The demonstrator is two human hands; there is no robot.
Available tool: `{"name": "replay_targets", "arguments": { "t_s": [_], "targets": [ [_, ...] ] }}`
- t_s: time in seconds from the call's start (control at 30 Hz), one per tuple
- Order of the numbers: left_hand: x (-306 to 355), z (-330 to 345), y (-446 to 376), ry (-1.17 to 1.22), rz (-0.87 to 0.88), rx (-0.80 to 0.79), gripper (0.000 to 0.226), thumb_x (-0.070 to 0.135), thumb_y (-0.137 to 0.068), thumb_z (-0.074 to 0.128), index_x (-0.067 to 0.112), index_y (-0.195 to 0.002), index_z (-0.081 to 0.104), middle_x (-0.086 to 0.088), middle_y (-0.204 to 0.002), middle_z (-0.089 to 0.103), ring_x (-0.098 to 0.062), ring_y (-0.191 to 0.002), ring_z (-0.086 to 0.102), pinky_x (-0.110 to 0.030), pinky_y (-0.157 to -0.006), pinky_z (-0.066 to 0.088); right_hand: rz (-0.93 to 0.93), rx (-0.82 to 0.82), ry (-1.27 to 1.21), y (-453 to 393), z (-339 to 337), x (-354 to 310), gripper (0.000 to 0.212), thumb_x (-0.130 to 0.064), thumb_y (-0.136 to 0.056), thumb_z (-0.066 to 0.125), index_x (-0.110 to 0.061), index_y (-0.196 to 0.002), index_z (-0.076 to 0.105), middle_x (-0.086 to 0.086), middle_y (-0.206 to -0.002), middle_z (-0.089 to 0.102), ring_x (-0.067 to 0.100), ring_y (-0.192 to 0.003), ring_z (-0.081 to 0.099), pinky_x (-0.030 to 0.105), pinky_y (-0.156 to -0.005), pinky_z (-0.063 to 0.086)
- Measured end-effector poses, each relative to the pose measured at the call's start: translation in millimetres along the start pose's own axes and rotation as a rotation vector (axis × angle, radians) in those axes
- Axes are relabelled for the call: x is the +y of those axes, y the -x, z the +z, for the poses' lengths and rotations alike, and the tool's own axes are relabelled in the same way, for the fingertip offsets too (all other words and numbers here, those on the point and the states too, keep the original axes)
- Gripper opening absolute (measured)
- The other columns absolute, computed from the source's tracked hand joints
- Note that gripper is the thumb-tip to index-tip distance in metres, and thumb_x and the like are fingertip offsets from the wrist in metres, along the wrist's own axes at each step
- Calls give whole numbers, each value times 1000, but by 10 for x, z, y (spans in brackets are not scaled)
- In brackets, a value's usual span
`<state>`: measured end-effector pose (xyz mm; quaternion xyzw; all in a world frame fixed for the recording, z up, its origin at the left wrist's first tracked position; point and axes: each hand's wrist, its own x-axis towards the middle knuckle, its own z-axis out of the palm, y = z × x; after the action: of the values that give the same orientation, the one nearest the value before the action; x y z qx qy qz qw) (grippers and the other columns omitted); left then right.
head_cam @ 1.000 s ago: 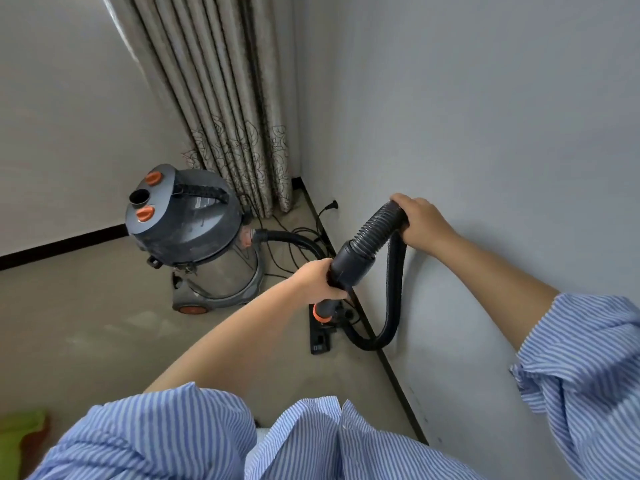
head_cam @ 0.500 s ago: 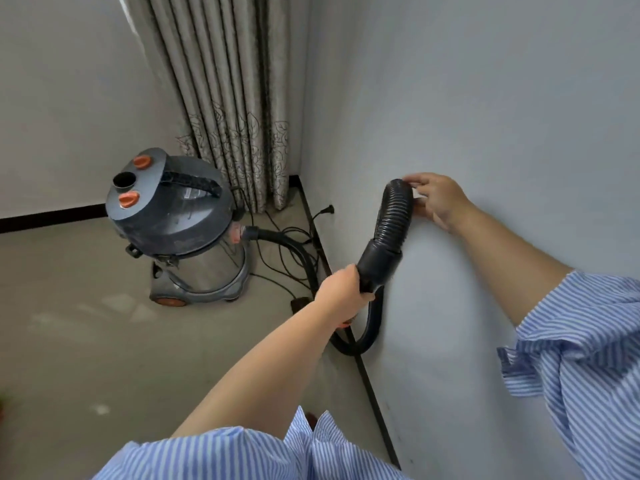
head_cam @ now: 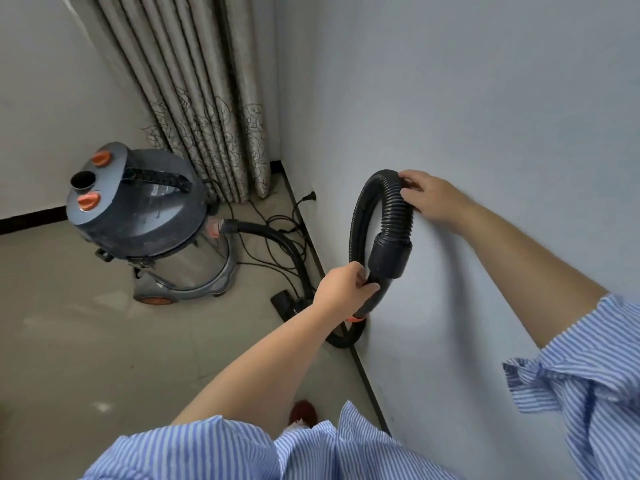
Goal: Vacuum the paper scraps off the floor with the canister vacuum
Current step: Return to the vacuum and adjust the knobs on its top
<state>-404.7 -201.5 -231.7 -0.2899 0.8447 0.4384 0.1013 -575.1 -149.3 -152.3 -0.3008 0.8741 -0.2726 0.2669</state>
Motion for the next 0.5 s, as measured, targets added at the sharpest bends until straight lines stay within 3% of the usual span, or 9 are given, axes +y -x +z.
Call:
{"name": "replay_targets", "arguments": {
  "t_s": [0.23, 0.43, 0.5],
  "targets": [
    [-152, -62, 88, -102, 20, -75, 32, 22, -92, 55, 9, -122, 56, -5, -119, 63, -22, -109, 58, -30, -89, 47, -19, 32, 74, 281, 115, 19, 48, -17, -97, 43, -10, -143, 31, 9, -141, 44, 22, -126, 44, 24, -97, 32],
    [-233, -68, 64, -166, 16, -146, 31, 19, -92, 54, 9, -121, 57, -6, -118, 62, -22, -107, 58, -28, -86, 47, -10, 21, 158, 463, 93, -13, 48, -21, -95, 46, -8, -140, 34, 12, -133, 49, 28, -117, 50, 34, -96, 39],
    [-276, -139, 53, -238, 1, -113, 30, 18, -93, 49, 10, -121, 55, -7, -119, 61, -24, -107, 57, -30, -85, 47, -35, 31, 245, 502, 103, -55, 45, -20, -95, 46, -5, -137, 37, 13, -134, 48, 28, -121, 47, 34, -100, 36]
  ]
}}
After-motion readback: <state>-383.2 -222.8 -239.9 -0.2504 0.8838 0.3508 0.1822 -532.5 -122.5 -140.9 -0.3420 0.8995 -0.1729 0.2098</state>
